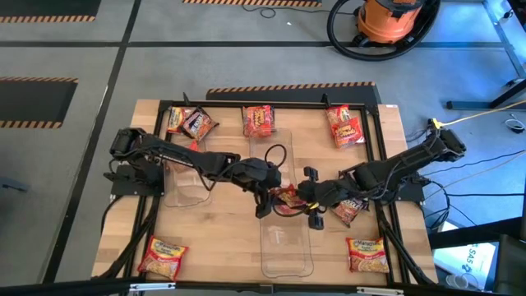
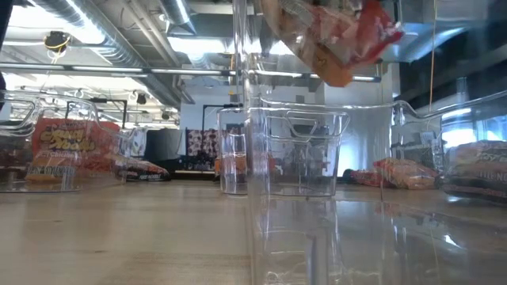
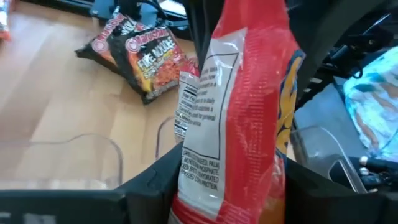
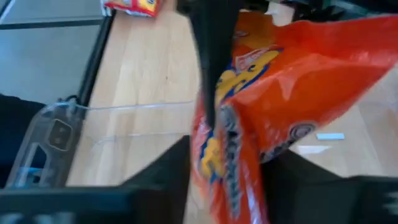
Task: Sort Maruchan noodles
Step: Put the orange noodle pack into the top left transparent bin
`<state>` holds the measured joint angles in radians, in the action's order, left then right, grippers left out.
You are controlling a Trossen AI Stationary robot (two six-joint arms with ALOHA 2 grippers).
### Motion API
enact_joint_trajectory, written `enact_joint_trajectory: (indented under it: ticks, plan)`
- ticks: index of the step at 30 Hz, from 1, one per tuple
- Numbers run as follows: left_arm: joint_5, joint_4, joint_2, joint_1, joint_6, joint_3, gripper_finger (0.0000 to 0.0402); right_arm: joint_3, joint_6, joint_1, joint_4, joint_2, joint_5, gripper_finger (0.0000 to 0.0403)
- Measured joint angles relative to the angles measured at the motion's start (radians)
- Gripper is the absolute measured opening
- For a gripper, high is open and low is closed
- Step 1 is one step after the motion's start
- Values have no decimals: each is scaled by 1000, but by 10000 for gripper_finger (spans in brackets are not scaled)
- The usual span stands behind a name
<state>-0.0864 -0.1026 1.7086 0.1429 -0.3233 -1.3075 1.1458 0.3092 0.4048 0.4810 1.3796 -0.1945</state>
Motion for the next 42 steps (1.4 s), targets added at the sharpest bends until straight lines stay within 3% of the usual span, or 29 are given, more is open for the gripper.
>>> enact_joint_trajectory:
  ticks: [5, 10, 15, 20, 23, 28, 36, 42]
  plan:
    - [75, -53, -43, 13, 60, 1, 154, 56, 35, 27, 219, -61, -33, 225]
    - [104, -88, -107, 45, 111, 26, 153, -60, 136, 79, 290, -159, -131, 237]
    - [148, -20, -143, 67, 171, 125, 152, -334, 180, 79, -34, -266, -162, 228]
    - [160, 291, -141, 76, 200, 276, 152, -595, 126, 79, -574, -287, -172, 223]
    - [175, 491, -141, 75, 198, 356, 152, -678, 105, 79, -797, -272, -179, 223]
    - [207, 717, -141, 75, 214, 414, 152, -704, 74, 79, -919, -249, -210, 241]
    - [264, 768, -139, 74, 248, 416, 153, -704, -77, 79, -1201, -164, -266, 334]
    - [245, 831, -139, 73, 256, 416, 153, -701, -108, 36, -1384, -63, -285, 348]
